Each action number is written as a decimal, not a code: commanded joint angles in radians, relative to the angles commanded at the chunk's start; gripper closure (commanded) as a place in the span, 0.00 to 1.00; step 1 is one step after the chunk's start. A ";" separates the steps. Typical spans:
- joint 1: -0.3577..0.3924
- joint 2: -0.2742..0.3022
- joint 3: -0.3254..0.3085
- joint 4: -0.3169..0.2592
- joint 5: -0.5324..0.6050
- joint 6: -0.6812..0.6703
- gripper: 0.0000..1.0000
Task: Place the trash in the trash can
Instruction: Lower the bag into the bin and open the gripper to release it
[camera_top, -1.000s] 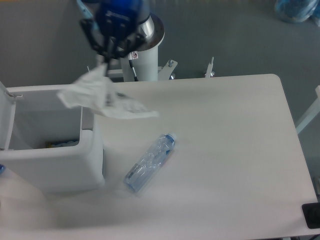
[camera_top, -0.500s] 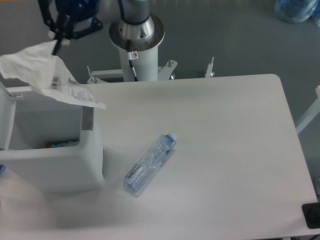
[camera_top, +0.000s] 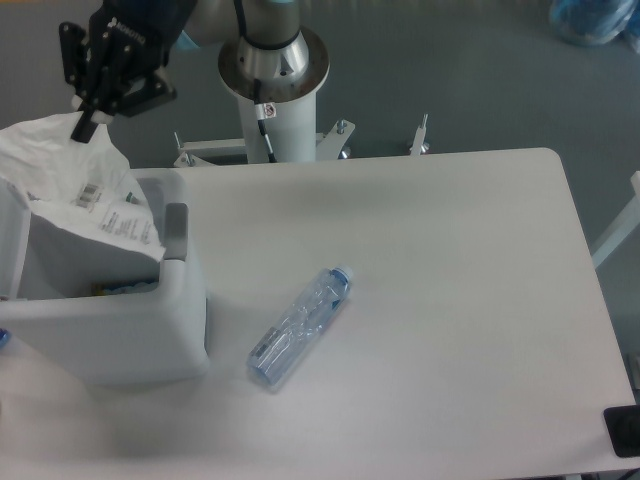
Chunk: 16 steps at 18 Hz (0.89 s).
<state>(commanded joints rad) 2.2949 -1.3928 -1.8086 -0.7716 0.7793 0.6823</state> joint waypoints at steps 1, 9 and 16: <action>-0.003 -0.003 0.000 0.000 0.000 0.031 1.00; -0.048 -0.017 -0.055 -0.008 -0.021 0.005 1.00; -0.046 -0.031 -0.063 -0.017 -0.060 -0.032 1.00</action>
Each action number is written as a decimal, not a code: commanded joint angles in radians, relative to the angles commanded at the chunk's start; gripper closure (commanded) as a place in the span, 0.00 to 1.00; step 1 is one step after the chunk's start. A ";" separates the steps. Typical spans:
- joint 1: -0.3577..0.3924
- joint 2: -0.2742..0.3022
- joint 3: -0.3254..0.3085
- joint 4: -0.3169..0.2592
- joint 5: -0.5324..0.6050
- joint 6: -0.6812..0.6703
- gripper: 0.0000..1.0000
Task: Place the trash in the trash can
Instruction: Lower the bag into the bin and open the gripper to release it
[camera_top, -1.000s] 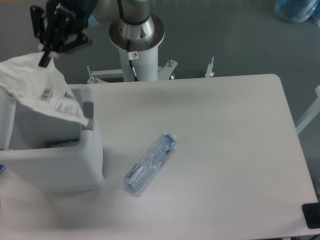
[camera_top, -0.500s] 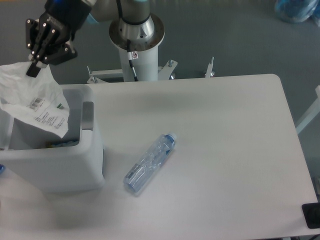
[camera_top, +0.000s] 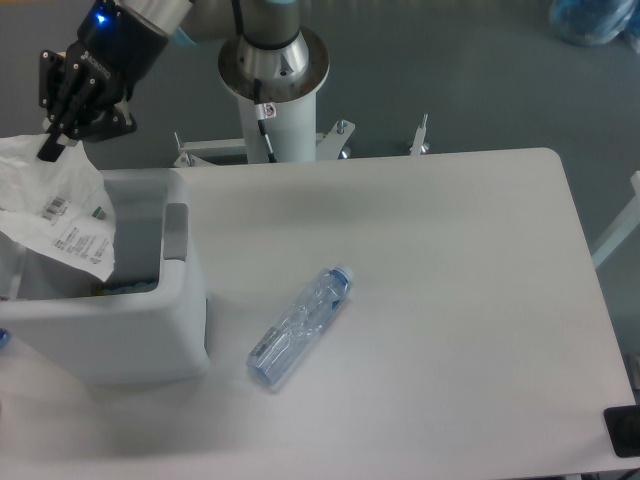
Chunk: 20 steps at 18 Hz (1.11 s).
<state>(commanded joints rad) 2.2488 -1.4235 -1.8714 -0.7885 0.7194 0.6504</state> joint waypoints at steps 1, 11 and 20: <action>0.006 -0.005 -0.008 0.000 0.000 0.000 1.00; 0.028 -0.089 0.003 0.000 0.021 -0.080 1.00; 0.026 -0.124 -0.003 0.000 0.104 -0.083 1.00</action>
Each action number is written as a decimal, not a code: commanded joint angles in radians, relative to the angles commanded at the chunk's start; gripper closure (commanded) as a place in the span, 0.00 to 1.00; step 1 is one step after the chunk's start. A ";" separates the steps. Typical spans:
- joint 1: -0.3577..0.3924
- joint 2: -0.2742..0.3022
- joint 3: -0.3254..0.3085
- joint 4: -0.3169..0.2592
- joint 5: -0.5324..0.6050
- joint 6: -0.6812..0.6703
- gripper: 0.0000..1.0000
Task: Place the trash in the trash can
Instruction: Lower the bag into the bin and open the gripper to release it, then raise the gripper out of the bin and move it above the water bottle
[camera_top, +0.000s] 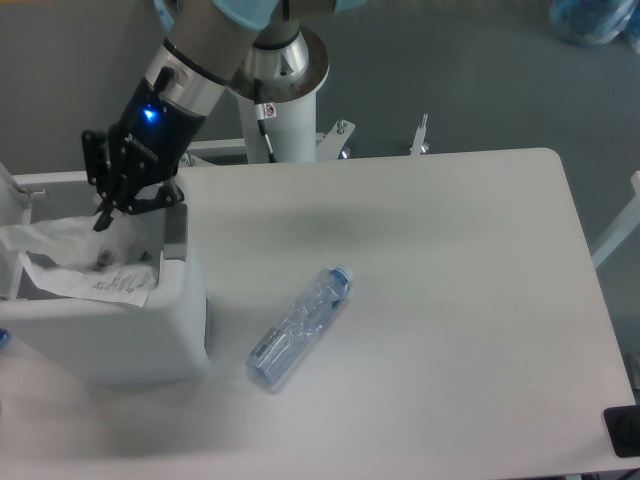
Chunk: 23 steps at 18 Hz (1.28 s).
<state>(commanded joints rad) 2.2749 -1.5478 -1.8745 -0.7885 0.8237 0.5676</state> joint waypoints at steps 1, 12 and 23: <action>-0.002 0.003 0.000 0.000 0.000 0.000 1.00; -0.048 0.029 -0.003 0.005 0.000 0.003 0.76; -0.045 0.043 0.011 0.011 -0.002 0.012 0.11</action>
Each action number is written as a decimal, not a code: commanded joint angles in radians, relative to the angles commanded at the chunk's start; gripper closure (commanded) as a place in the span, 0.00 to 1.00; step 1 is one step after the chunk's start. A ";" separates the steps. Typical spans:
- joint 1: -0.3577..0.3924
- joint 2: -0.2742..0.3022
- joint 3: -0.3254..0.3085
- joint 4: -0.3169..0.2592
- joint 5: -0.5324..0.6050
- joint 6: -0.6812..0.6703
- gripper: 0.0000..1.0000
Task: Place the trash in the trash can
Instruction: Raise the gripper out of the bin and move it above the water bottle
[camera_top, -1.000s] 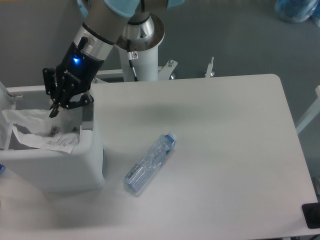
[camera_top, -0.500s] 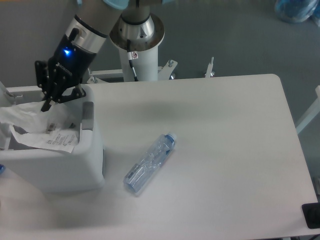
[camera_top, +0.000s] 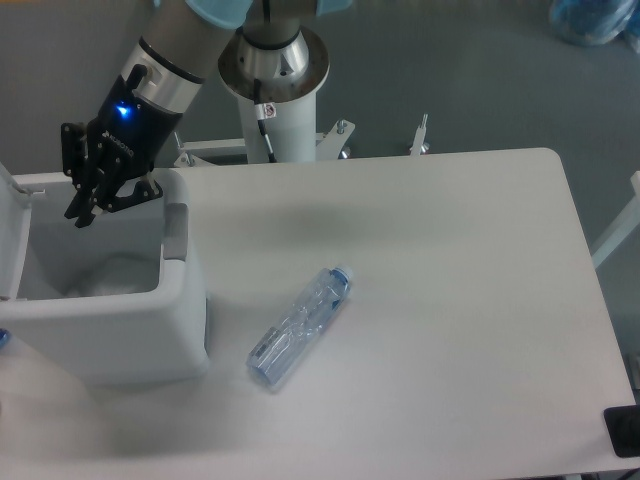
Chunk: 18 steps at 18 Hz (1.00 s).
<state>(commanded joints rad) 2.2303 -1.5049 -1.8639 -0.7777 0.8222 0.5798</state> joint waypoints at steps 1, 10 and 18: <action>0.008 0.008 0.000 0.000 0.002 0.000 0.00; 0.349 0.048 -0.020 0.002 0.191 0.005 0.00; 0.442 -0.138 -0.046 -0.002 0.446 0.159 0.00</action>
<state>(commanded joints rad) 2.6722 -1.6427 -1.9097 -0.7793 1.2682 0.7391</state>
